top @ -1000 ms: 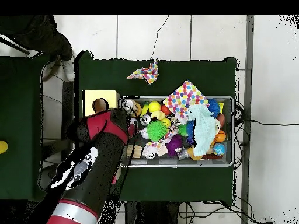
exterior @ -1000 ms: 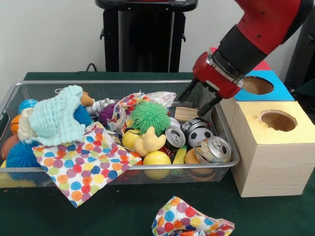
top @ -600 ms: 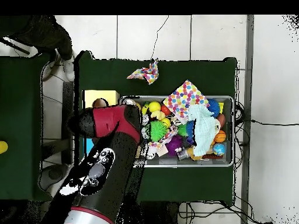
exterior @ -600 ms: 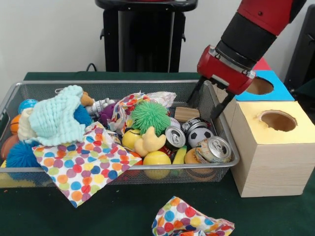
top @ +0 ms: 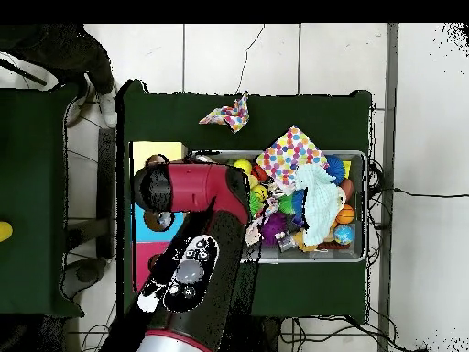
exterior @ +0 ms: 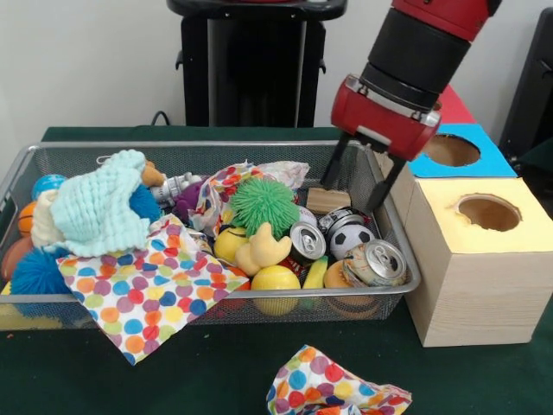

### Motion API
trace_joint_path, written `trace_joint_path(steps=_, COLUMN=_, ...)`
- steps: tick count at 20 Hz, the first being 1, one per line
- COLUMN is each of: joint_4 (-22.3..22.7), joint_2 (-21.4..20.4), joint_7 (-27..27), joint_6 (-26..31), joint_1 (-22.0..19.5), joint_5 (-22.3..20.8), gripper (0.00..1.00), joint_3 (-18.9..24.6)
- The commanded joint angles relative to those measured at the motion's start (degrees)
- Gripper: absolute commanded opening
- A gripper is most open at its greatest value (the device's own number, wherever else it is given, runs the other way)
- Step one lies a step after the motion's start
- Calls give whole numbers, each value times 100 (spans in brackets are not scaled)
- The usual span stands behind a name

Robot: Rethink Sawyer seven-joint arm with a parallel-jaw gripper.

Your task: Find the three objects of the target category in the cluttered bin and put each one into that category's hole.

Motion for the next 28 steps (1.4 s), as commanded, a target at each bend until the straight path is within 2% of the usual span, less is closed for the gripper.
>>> trace_joint_path(steps=1, joint_4=825, joint_2=-297, joint_7=-36, joint_6=213, joint_1=-403, joint_5=-176, gripper=100, joint_3=708)
trace_joint_path(steps=3, joint_4=859, joint_2=-356, joint_7=-203, joint_6=199, joint_1=-510, joint_5=-243, gripper=100, joint_3=798)
trace_joint_path(steps=4, joint_4=938, joint_2=-393, joint_7=2, joint_6=200, joint_1=-560, joint_5=-153, gripper=0, joint_3=833)
trace_joint_path(steps=7, joint_4=1095, joint_2=-472, joint_7=60, joint_6=48, joint_1=-628, joint_5=-124, gripper=0, joint_3=882)
trace_joint_path(steps=11, joint_4=1075, joint_2=-561, joint_7=-232, joint_6=-3, joint_1=-727, joint_5=-428, gripper=0, joint_3=853)
trace_joint_path(steps=14, joint_4=1215, joint_2=-708, joint_7=-440, joint_6=-92, joint_1=-938, joint_5=-531, gripper=0, joint_3=1046)
trace_joint_path(steps=18, joint_4=1225, joint_2=-808, joint_7=-651, joint_6=29, joint_1=-1156, joint_5=-651, gripper=0, joint_3=1274)
trace_joint_path(steps=24, joint_4=1373, joint_2=-1073, joint_7=-1085, joint_6=230, joint_1=-1708, joint_5=-828, gripper=0, joint_3=1708)
trace_joint_path(steps=28, joint_4=1590, joint_2=-1156, joint_7=-1138, joint_6=16, joint_1=-1934, joint_5=-1123, gripper=0, joint_3=1921)
